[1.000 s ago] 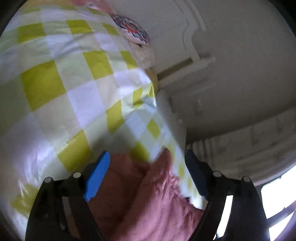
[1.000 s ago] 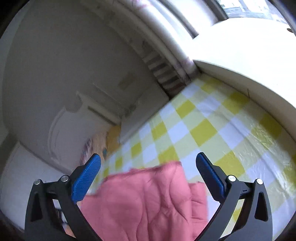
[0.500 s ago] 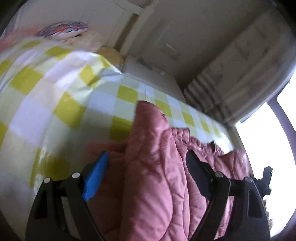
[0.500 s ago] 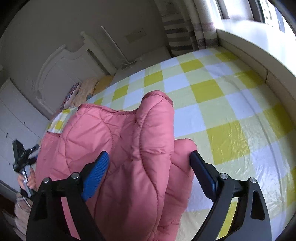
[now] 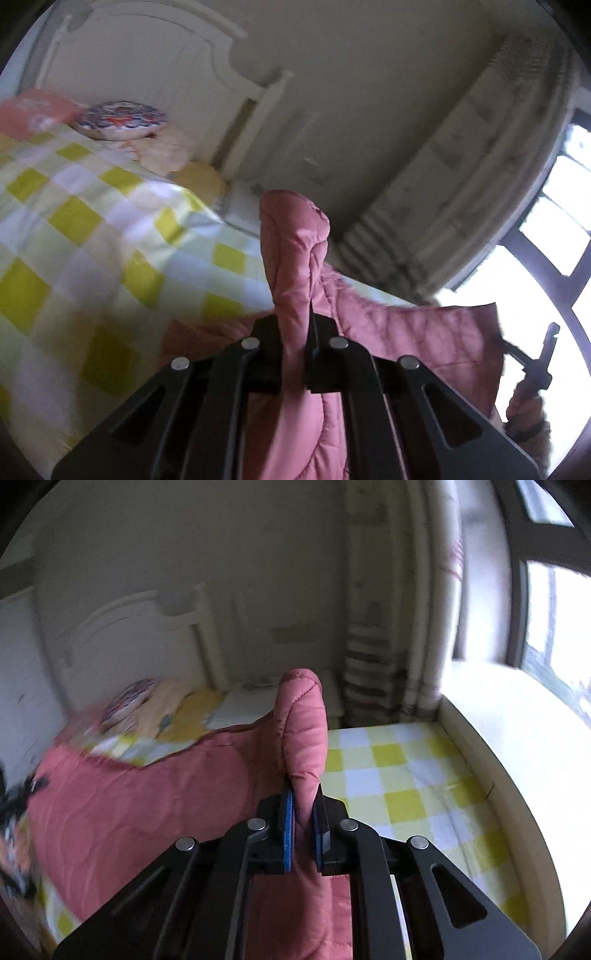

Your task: Fold large clothes

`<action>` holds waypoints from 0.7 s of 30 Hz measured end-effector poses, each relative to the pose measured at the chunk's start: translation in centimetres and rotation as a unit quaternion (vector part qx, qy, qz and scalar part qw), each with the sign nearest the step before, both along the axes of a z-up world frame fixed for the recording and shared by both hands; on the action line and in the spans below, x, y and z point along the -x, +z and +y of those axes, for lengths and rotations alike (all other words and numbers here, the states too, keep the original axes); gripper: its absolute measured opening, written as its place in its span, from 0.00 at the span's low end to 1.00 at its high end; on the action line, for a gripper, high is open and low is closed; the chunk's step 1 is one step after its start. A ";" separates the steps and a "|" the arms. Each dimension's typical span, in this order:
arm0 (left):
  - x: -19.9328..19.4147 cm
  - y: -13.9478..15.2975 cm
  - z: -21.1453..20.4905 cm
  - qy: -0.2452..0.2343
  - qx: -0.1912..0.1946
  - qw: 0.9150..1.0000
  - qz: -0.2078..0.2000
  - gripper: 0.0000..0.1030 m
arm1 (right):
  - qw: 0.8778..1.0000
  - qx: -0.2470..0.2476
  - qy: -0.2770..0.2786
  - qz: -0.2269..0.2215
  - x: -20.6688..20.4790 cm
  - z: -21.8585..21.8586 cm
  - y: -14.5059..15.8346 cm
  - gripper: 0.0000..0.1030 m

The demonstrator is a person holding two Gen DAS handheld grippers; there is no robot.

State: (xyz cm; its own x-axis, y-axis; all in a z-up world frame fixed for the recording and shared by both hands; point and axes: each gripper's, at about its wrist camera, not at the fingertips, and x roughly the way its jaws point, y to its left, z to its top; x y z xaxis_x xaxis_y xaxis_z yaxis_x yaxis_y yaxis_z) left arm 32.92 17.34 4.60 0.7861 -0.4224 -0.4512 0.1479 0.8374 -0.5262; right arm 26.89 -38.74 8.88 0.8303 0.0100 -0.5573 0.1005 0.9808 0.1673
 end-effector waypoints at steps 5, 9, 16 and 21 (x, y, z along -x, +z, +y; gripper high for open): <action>-5.9 -5.1 -2.2 0.038 -0.069 0.992 0.095 0.19 | 0.982 0.010 -0.099 0.162 -7.1 -0.9 -12.1 0.13; -7.4 -9.4 -2.8 0.052 -0.097 0.987 0.120 0.33 | 0.981 0.022 -0.142 0.131 -6.2 -1.1 -13.5 0.18; -7.2 -9.1 -3.6 0.069 -0.147 0.980 0.112 0.43 | 0.981 0.014 -0.142 0.133 -6.5 -1.5 -13.9 0.19; -6.5 -8.8 -3.8 0.069 -0.143 0.981 0.113 0.44 | 0.982 -0.026 -0.135 0.127 -6.4 -2.4 -13.9 0.19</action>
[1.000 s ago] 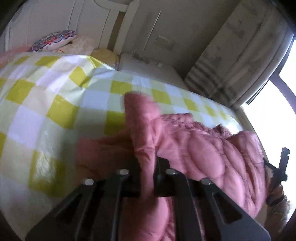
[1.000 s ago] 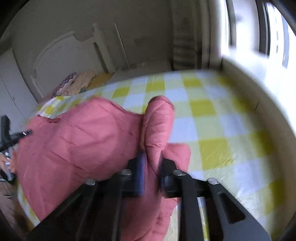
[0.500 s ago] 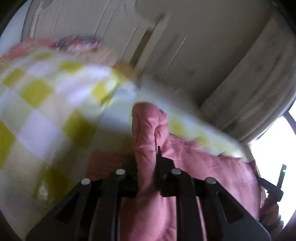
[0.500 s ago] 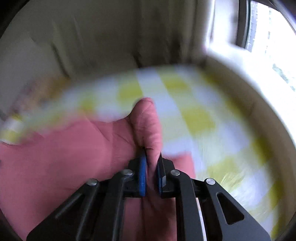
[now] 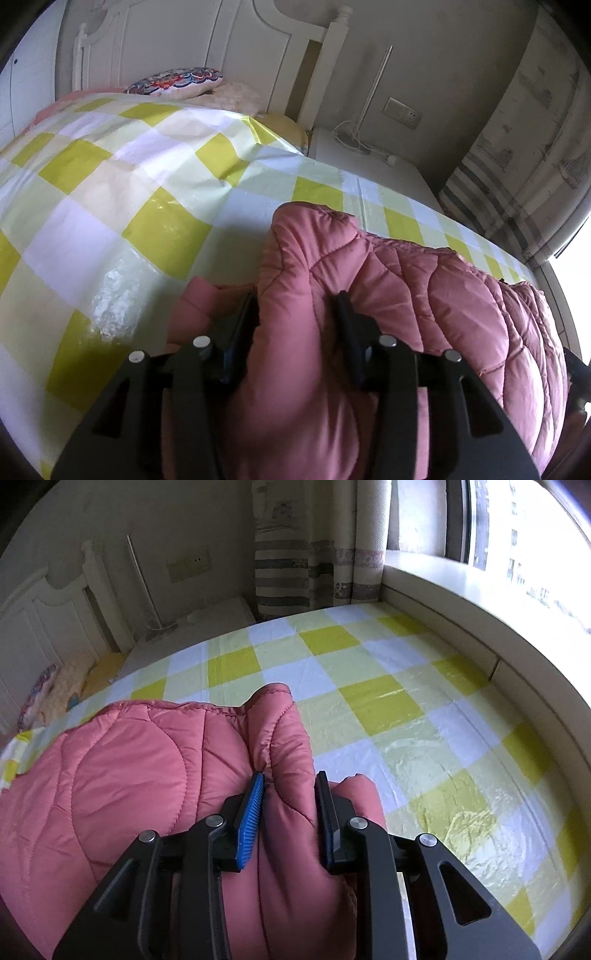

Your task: Fold large clothes

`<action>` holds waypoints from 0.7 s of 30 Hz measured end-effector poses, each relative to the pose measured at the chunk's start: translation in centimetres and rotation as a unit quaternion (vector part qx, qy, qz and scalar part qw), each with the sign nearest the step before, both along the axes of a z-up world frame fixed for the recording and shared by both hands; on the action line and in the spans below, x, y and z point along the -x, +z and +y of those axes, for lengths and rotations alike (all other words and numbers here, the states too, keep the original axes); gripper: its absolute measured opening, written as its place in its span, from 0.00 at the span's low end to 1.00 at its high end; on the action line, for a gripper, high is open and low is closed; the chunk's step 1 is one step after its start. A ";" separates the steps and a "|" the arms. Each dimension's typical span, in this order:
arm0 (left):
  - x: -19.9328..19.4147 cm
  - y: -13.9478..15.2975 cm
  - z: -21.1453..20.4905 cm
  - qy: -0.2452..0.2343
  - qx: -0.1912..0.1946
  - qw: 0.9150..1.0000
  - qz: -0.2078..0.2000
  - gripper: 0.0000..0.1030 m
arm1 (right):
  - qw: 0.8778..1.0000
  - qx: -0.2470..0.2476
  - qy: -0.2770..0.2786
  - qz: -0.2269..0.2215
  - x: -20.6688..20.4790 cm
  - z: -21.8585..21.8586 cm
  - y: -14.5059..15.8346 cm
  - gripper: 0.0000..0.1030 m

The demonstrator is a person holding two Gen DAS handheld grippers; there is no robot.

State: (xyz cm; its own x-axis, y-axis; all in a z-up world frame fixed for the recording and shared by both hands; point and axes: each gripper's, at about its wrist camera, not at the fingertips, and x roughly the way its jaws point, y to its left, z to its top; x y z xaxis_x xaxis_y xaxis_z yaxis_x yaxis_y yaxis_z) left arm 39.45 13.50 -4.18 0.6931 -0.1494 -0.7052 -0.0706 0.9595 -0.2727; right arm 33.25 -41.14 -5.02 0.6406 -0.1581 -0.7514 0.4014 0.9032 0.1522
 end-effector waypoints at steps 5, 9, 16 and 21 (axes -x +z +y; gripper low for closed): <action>-0.3 -0.4 0.3 -0.001 0.018 1.000 0.005 0.46 | 0.999 -0.049 0.002 -0.011 0.3 -1.1 -0.2 0.19; -0.5 -0.3 0.1 -0.002 0.012 1.000 0.011 0.47 | 0.995 -0.086 -0.011 -0.040 1.2 -2.2 0.2 0.19; -1.0 -0.5 -0.1 -0.007 0.004 1.000 0.023 0.49 | 0.999 -0.034 0.014 0.019 -0.4 -0.5 0.3 0.27; -1.2 -0.5 -1.4 -0.017 -0.048 0.998 0.042 0.51 | 0.987 0.036 0.085 0.128 -1.8 1.9 0.5 0.27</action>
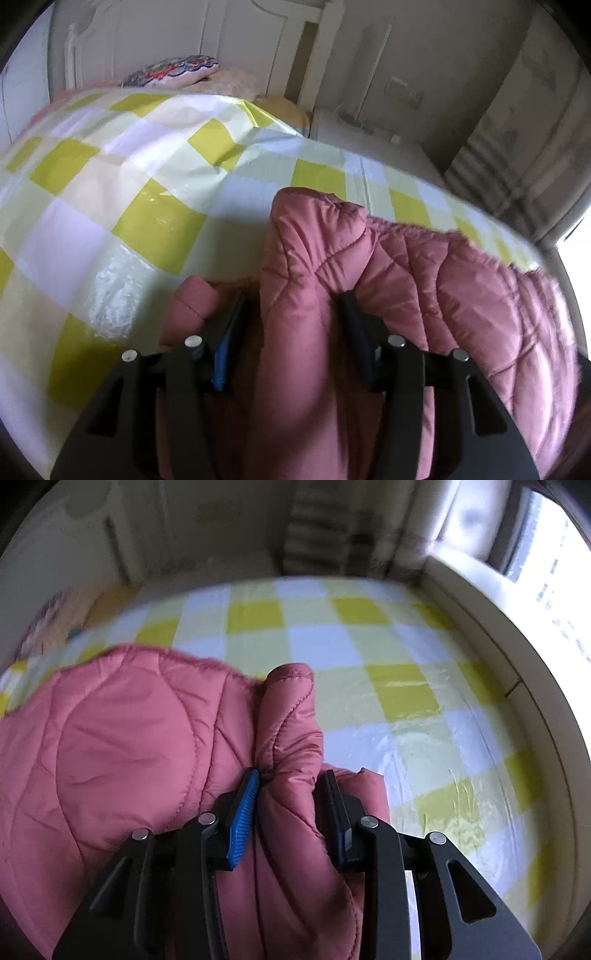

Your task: Fold large clothes

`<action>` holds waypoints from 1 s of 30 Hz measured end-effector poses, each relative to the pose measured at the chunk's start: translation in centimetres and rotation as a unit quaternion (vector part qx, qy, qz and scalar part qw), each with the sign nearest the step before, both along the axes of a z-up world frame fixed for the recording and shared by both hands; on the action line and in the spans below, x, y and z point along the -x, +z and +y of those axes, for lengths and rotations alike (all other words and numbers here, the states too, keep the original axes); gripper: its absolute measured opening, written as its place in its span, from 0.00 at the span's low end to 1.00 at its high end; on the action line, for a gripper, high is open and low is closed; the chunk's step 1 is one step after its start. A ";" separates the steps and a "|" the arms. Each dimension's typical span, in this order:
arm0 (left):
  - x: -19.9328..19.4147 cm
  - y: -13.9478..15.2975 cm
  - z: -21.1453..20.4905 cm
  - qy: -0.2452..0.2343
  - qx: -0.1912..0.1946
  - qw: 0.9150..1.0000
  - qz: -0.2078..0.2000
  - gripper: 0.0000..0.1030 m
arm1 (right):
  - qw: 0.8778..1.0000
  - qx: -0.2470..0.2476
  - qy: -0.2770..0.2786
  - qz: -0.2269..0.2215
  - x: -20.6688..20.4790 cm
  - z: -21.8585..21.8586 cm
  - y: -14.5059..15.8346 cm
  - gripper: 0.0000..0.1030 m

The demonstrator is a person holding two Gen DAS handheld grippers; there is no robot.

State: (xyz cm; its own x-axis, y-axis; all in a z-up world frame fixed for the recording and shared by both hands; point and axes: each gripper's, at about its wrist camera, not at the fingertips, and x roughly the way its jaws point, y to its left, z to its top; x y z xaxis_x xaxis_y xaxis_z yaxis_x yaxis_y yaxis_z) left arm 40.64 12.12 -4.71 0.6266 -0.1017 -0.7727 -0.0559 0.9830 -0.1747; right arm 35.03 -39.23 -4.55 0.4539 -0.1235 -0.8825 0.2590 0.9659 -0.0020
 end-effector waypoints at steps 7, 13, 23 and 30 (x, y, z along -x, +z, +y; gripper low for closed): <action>4.6 -0.1 -1.0 -0.004 -0.057 0.998 0.002 0.51 | 0.998 -0.023 0.053 -0.003 5.4 0.0 -0.3 0.27; 14.5 -0.2 0.7 -0.017 -0.045 0.999 0.008 0.50 | 0.994 -0.034 0.095 -0.040 14.9 0.6 -0.6 0.27; 18.1 2.4 6.2 0.040 0.077 0.996 -0.033 0.75 | 0.993 -0.007 0.020 -0.117 18.7 -1.0 1.3 0.23; 15.6 1.1 6.1 0.029 0.085 0.996 0.007 0.91 | 0.987 -0.111 -0.044 -0.108 18.7 -5.1 1.2 0.85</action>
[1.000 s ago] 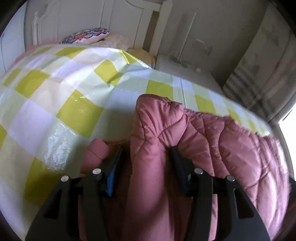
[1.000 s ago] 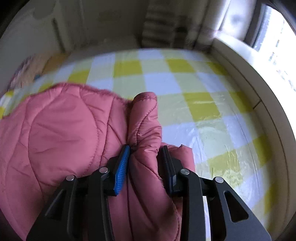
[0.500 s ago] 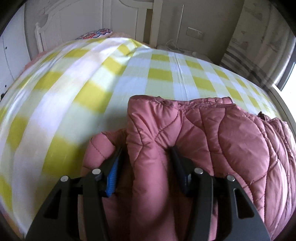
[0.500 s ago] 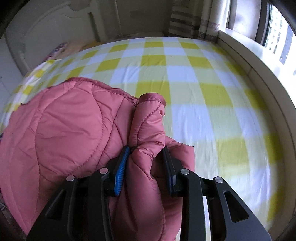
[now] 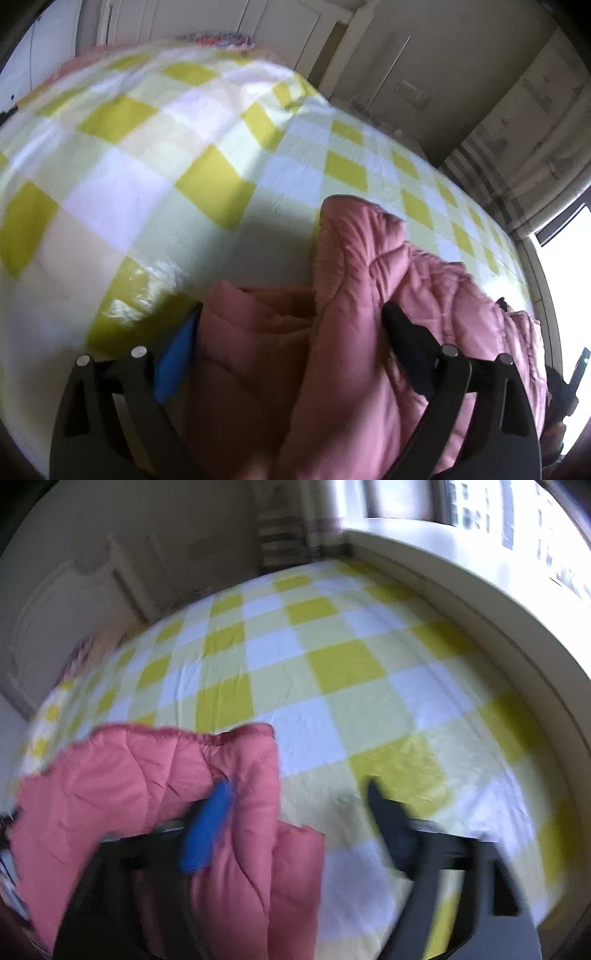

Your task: Fold large clothes

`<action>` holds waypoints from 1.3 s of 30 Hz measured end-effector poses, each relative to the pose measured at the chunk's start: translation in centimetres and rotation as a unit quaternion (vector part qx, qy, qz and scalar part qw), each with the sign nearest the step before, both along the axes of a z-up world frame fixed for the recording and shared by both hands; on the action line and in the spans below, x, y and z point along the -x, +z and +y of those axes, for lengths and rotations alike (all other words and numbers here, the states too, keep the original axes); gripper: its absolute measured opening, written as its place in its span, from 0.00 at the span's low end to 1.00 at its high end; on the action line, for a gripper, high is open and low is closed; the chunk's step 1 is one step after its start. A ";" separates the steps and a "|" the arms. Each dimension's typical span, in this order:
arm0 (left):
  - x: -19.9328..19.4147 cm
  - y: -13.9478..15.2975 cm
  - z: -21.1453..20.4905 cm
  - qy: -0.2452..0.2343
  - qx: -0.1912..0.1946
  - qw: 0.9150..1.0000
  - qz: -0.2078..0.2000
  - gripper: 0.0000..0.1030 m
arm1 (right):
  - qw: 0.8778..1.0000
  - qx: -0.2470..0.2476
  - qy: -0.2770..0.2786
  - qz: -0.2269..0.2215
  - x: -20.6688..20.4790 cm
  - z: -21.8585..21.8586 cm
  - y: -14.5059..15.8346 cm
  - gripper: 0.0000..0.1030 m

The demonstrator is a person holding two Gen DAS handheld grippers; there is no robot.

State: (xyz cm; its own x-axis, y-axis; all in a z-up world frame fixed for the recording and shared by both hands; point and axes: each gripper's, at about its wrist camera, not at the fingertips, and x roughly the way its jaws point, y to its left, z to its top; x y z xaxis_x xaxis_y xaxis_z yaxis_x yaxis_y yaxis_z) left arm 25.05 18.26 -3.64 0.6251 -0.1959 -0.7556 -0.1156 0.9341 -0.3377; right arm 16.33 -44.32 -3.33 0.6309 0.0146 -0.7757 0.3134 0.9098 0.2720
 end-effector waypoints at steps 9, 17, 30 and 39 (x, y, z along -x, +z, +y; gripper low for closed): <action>12.6 8.0 -9.4 -0.037 -0.143 0.959 -0.240 0.98 | 0.956 0.133 0.179 -0.193 8.8 13.3 10.0 0.87; 6.0 -1.4 -17.8 -0.169 -0.244 0.948 -0.116 0.98 | 0.937 0.213 0.272 -0.053 0.5 22.9 -0.6 0.95; 4.8 -0.5 -15.2 -0.136 -0.174 0.973 -0.068 0.98 | 0.955 0.145 0.256 -0.048 -0.7 21.3 1.9 0.95; 2.7 4.1 -19.6 -0.152 -0.277 0.940 -0.130 0.98 | 0.956 0.156 0.241 -0.061 -3.9 23.7 2.9 0.72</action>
